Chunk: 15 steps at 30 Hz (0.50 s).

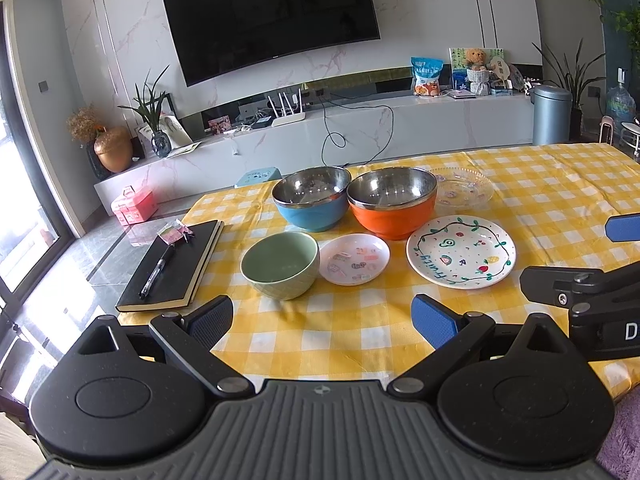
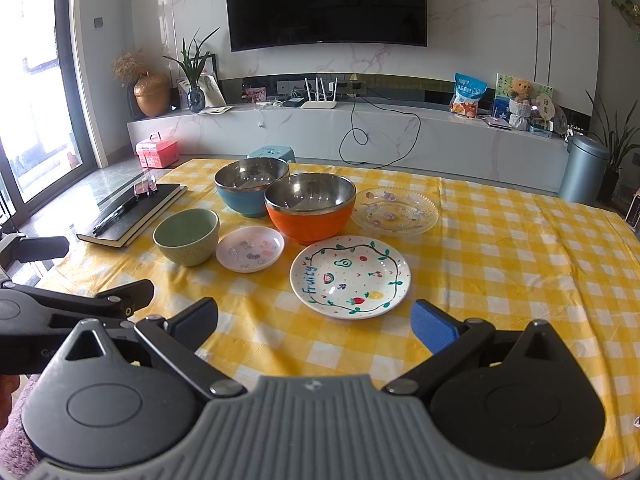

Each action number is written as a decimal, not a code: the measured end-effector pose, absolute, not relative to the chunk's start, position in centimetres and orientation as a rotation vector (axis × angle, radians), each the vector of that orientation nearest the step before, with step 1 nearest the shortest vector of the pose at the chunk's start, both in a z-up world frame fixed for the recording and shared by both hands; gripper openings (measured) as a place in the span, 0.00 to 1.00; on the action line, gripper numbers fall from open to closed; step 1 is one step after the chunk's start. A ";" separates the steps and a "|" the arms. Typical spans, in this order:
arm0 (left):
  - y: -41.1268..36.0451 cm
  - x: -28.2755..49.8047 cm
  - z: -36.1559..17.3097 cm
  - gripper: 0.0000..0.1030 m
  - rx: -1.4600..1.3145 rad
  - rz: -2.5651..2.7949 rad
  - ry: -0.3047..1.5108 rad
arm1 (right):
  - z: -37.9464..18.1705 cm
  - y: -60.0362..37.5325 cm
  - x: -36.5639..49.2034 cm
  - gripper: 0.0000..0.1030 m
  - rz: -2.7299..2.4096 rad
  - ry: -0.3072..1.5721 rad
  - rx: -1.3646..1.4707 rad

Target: Organize plates and bowls

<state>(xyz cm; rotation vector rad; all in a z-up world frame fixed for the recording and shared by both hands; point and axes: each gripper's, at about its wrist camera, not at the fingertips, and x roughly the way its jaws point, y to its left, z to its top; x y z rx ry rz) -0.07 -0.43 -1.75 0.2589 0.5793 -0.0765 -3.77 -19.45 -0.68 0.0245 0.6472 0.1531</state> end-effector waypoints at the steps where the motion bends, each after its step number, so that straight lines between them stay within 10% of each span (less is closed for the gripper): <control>1: -0.4 -0.1 -1.8 1.00 0.259 -0.077 0.580 | -0.7 -19.4 -3.8 0.98 0.153 0.647 0.024; 15: -0.8 -0.3 -2.9 1.00 0.261 -0.078 0.582 | -0.8 -19.4 -3.7 0.98 0.152 0.650 0.025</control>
